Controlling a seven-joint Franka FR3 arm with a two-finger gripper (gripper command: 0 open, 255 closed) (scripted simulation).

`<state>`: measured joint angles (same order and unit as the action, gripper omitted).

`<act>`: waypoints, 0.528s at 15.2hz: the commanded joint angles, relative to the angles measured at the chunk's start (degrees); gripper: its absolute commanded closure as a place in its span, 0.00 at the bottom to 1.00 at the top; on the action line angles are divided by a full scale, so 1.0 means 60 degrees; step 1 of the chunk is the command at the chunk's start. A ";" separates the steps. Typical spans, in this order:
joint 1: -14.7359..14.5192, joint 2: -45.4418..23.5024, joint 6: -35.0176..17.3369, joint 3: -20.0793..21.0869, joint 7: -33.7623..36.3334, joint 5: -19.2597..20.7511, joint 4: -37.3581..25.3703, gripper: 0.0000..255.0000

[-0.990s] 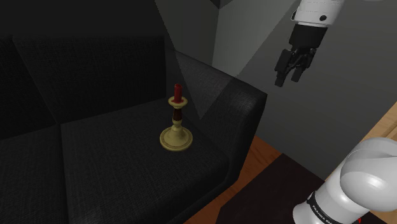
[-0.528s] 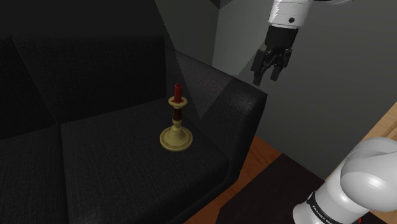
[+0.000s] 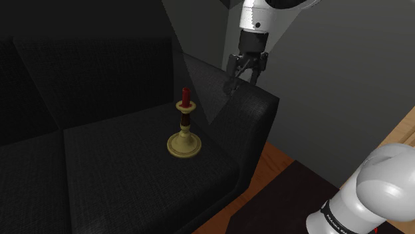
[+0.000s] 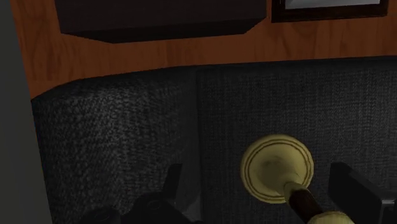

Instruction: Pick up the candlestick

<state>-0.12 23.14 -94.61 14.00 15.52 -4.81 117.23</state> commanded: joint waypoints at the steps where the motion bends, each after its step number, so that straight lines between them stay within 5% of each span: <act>1: 0.0000 -0.0829 -0.0201 0.0258 0.0281 0.0121 -0.0633 0.00; 8: -0.0213 -0.3479 -0.0409 0.1018 0.1334 0.0867 -0.2965 0.00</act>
<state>-1.17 4.69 -97.02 19.55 22.64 -0.43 101.66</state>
